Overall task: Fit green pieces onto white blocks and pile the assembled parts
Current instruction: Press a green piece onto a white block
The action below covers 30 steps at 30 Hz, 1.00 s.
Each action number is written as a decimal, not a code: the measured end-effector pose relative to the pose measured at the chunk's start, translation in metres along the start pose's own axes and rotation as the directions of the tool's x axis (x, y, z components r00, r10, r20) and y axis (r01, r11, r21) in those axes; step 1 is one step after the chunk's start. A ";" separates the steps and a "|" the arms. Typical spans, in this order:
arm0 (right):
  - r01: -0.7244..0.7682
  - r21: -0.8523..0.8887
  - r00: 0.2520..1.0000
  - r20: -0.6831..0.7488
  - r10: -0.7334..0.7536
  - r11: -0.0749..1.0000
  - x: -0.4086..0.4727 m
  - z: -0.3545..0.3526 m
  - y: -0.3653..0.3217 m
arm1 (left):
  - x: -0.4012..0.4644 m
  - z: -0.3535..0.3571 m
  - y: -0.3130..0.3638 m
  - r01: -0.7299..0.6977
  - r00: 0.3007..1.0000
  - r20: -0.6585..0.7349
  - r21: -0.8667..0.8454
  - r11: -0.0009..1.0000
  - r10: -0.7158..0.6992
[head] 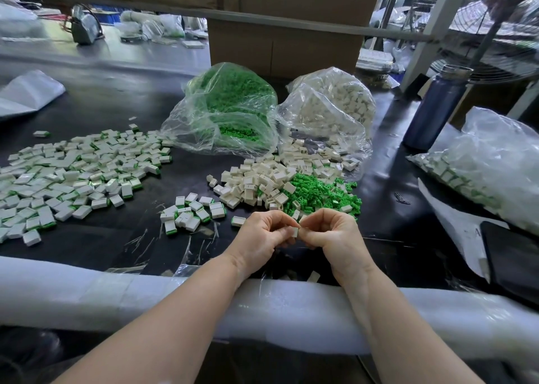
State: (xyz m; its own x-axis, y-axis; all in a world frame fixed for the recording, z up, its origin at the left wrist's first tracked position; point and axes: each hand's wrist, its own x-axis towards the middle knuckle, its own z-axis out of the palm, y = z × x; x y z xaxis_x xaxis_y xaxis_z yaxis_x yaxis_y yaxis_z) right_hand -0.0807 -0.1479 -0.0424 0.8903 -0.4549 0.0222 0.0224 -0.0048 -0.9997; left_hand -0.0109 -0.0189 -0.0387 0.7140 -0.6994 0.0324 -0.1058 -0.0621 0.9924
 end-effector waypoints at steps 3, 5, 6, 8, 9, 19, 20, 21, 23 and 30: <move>-0.001 -0.007 1.000 0.003 0.001 1.000 0.000 -0.001 0.001 | 0.000 0.000 -0.001 -0.002 1.000 0.007 0.008 1.000 0.002; -0.004 -0.022 1.000 0.012 0.004 1.000 0.001 -0.001 0.001 | 0.000 0.000 -0.001 -0.004 1.000 0.017 0.029 1.000 0.003; -0.005 -0.029 1.000 0.017 0.005 1.000 0.001 -0.001 0.001 | 0.001 0.000 -0.002 -0.006 1.000 0.021 0.044 0.999 0.005; -0.001 -0.027 1.000 0.019 0.001 1.000 0.001 -0.001 0.001 | 0.001 0.000 -0.002 -0.012 1.000 0.015 0.051 0.999 0.012; 0.004 -0.020 1.000 0.014 -0.004 1.000 0.001 -0.001 0.001 | 0.001 0.000 -0.002 -0.014 1.000 0.004 0.039 0.999 0.014; 0.020 0.002 0.997 -0.079 -0.020 1.000 0.002 0.003 0.001 | 0.001 0.001 -0.004 -0.078 0.994 -0.062 0.131 0.988 0.087; 0.022 -0.012 0.997 -0.079 -0.023 1.000 0.002 0.004 0.001 | 0.001 0.002 -0.004 -0.074 0.993 -0.078 0.154 0.985 0.086; 0.026 -0.021 0.996 -0.082 -0.028 0.999 0.001 0.004 0.001 | 0.002 0.002 -0.005 -0.072 0.991 -0.097 0.160 0.985 0.088; 0.037 -0.029 0.995 -0.088 -0.040 0.999 0.001 0.005 0.001 | 0.004 0.002 -0.006 -0.075 0.986 -0.134 0.181 0.981 0.100; 0.054 -0.084 0.996 -0.061 -0.059 0.995 0.001 0.006 0.001 | 0.004 -0.002 -0.006 -0.032 0.987 -0.153 0.085 0.996 0.044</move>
State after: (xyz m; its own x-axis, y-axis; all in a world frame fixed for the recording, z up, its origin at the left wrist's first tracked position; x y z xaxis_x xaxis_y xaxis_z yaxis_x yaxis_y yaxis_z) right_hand -0.0772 -0.1429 -0.0434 0.8581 -0.5071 0.0811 0.0322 -0.1045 -0.9940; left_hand -0.0054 -0.0199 -0.0444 0.8064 -0.5839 0.0942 -0.1869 -0.1004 0.9772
